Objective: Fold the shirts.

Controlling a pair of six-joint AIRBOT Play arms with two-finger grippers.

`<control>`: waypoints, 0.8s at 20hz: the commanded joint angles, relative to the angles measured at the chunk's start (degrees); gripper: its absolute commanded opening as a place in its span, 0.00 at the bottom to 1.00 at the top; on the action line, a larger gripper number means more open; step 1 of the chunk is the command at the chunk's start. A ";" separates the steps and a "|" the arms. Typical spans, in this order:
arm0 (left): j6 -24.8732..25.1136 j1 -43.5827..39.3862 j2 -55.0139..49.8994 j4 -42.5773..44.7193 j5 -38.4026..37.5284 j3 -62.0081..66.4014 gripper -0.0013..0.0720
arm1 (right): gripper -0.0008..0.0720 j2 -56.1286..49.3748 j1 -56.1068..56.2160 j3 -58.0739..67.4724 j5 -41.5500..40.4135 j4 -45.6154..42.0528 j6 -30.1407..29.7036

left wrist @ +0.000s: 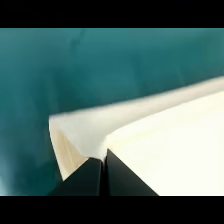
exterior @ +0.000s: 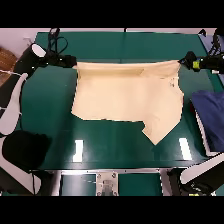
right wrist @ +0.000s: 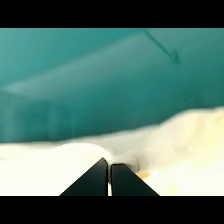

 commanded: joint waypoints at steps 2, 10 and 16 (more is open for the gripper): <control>-3.08 -0.02 -1.68 7.28 -10.84 -0.81 0.04 | 0.03 -0.11 -0.96 -3.08 12.02 -13.60 3.37; -3.06 -0.02 -1.97 6.14 -9.77 -7.19 0.04 | 0.03 -0.13 -0.87 -10.84 10.51 -14.51 3.34; -3.56 -0.02 -1.88 1.84 -10.82 -7.23 0.42 | 0.38 0.00 -0.94 -9.94 10.38 -13.86 4.96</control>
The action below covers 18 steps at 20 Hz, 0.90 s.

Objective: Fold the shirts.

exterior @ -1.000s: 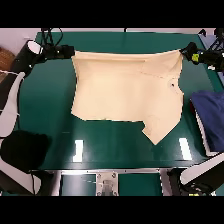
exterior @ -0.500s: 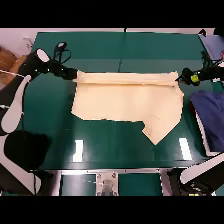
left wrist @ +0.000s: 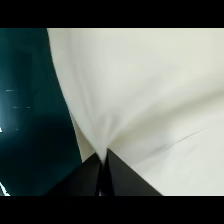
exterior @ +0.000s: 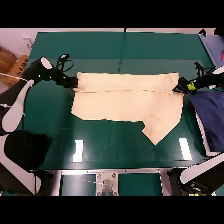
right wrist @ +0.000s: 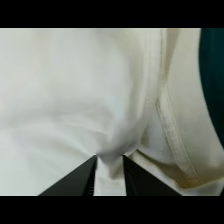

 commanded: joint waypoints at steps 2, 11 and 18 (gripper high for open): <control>-3.74 0.31 0.15 -2.23 -4.17 2.64 0.85 | 0.39 0.90 -0.44 2.23 2.91 0.33 2.10; -13.20 4.70 1.77 -2.01 -32.68 11.45 0.04 | 0.03 15.82 -5.05 -7.15 12.50 -0.09 4.31; -15.08 2.71 28.76 1.86 -21.31 -23.45 0.04 | 0.03 38.99 -15.34 -38.05 8.92 -3.06 4.26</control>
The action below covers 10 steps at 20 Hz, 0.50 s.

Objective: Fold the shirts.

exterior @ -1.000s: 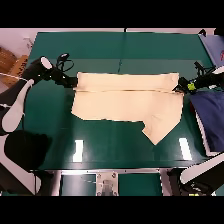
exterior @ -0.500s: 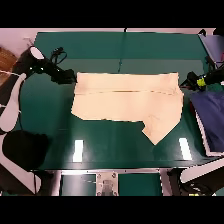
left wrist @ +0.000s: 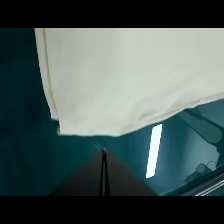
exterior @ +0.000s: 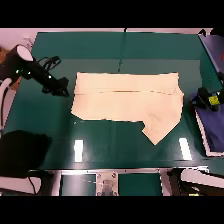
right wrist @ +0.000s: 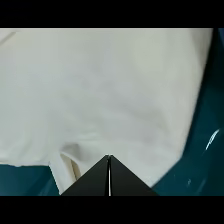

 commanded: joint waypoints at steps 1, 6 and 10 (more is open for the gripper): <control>-3.04 -0.33 16.96 1.11 10.67 -22.12 0.04 | 0.03 11.56 -6.88 -15.45 -3.34 -1.03 0.37; -4.02 -0.33 31.85 -13.09 30.23 -46.95 0.94 | 0.45 16.87 -9.81 -30.80 -10.49 -0.07 3.78; -3.89 -6.49 31.89 -18.03 39.15 -53.18 0.94 | 0.45 16.76 -9.11 -39.08 -16.17 8.09 1.49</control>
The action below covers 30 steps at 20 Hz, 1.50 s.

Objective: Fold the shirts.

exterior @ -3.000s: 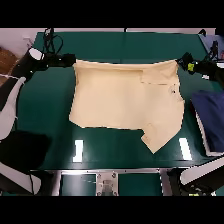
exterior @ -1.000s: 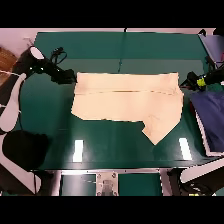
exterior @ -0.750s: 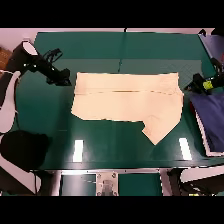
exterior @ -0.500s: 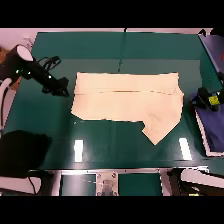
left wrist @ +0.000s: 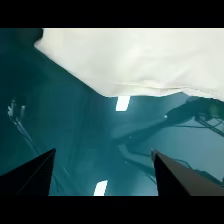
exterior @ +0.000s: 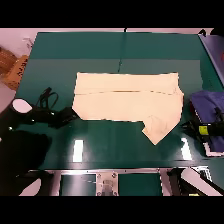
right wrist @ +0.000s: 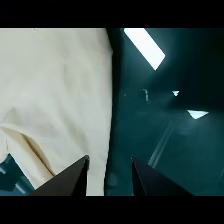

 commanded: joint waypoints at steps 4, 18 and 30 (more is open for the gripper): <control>-2.34 -7.15 2.01 -4.87 15.13 -6.34 0.94 | 0.45 -2.14 7.06 -11.06 -10.43 10.54 -2.08; -4.72 -9.90 -2.56 -12.09 22.05 -9.05 0.94 | 0.03 -4.81 12.92 -7.96 -15.37 11.78 -6.25; -1.14 -18.43 -12.92 -22.64 43.10 -7.76 0.04 | 0.03 -4.81 12.90 -7.93 -15.61 11.72 -8.76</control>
